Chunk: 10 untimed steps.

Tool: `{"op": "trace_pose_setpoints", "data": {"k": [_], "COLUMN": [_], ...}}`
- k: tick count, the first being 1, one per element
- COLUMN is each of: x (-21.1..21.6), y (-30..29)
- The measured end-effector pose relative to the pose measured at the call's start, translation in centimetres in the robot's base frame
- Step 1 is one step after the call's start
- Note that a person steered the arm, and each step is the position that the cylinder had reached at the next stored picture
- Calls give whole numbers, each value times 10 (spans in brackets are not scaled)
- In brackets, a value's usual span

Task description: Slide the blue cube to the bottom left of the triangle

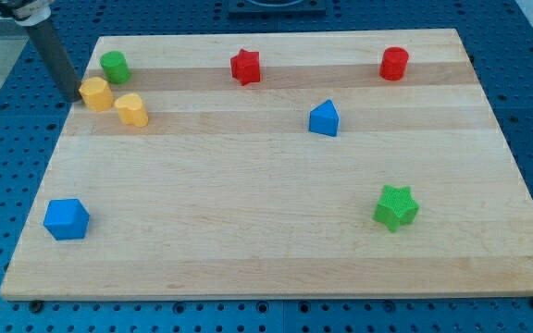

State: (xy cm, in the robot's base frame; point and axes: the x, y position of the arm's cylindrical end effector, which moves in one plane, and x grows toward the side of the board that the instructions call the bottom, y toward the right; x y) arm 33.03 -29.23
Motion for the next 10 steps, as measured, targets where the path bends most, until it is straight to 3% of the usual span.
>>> {"op": "trace_pose_setpoints", "data": {"k": [3,5,7,10], "x": [-15,6,110,219], "y": [5,-13,-12,5]}}
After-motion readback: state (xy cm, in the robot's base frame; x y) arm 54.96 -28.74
